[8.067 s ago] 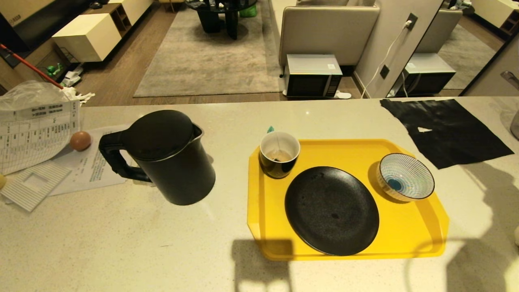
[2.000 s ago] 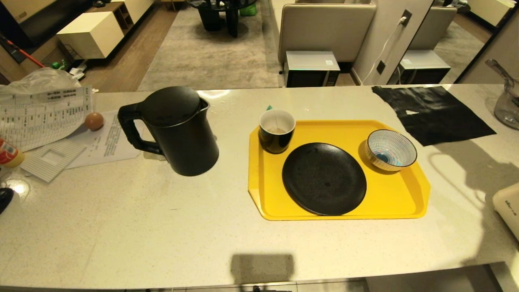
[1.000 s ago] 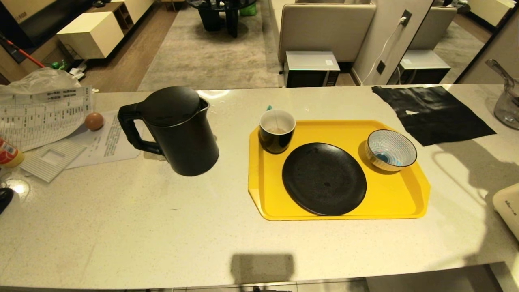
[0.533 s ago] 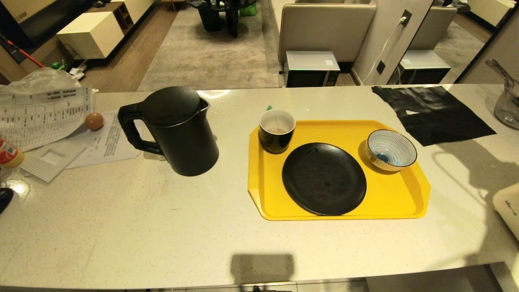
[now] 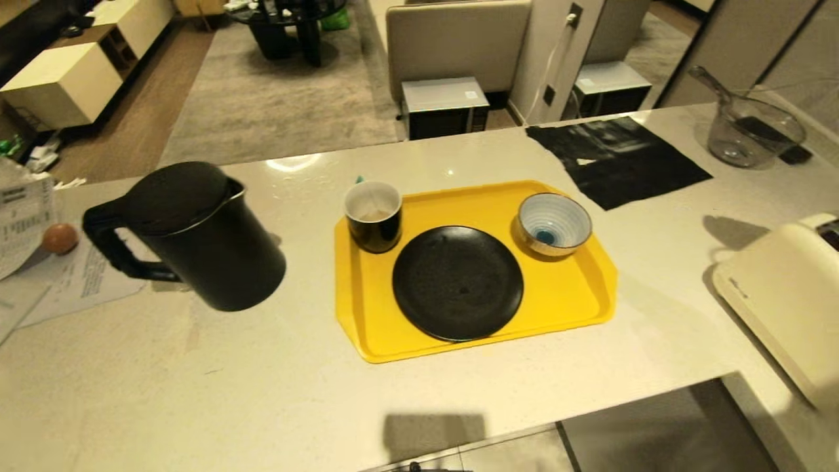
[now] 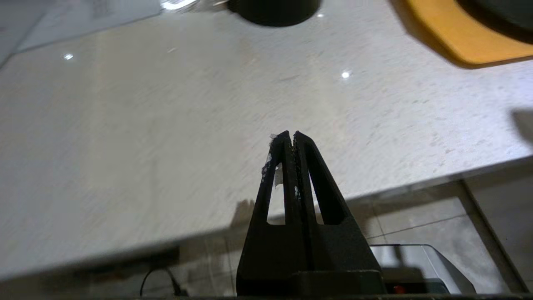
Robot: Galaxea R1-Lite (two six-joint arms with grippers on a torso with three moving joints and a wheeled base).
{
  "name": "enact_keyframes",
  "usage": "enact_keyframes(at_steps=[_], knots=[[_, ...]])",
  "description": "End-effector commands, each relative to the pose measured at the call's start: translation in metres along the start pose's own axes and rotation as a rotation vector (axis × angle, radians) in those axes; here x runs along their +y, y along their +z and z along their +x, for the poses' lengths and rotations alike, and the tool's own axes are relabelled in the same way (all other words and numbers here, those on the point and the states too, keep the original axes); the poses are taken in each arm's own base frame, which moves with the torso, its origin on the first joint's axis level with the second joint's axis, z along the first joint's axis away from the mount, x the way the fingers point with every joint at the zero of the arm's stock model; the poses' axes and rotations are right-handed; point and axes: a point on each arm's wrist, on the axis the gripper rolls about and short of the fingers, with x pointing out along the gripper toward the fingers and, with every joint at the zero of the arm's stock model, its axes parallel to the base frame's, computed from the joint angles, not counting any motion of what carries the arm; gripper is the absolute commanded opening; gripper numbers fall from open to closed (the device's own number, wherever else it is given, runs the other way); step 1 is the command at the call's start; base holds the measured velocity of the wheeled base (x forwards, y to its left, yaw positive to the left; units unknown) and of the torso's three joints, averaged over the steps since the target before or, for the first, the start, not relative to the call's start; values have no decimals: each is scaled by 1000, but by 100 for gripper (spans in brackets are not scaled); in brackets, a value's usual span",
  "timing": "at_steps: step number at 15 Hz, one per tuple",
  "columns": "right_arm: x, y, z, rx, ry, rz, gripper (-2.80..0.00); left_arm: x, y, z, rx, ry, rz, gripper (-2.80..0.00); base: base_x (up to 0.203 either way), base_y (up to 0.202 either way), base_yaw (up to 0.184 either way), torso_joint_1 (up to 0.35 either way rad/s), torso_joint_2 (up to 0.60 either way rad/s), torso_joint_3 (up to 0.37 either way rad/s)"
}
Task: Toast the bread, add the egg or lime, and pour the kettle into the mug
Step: Put the bread slices in the toaster
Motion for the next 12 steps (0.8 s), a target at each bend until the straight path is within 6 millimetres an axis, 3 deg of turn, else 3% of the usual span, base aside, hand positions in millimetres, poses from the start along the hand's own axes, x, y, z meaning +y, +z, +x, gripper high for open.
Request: enact_keyframes(at_steps=[1, 5, 12], knots=[[0, -1, 0, 8, -2, 11, -280, 0, 0, 0, 1, 0, 0, -280, 1, 9, -220, 0, 4, 3], [0, -3, -1, 13, -1, 4, -280, 0, 0, 0, 1, 0, 0, -280, 0, 6, -146, 3, 1, 0], [1, -7, -1, 19, 0, -5, -280, 0, 0, 0, 1, 0, 0, -280, 0, 0, 0, 0, 0, 0]])
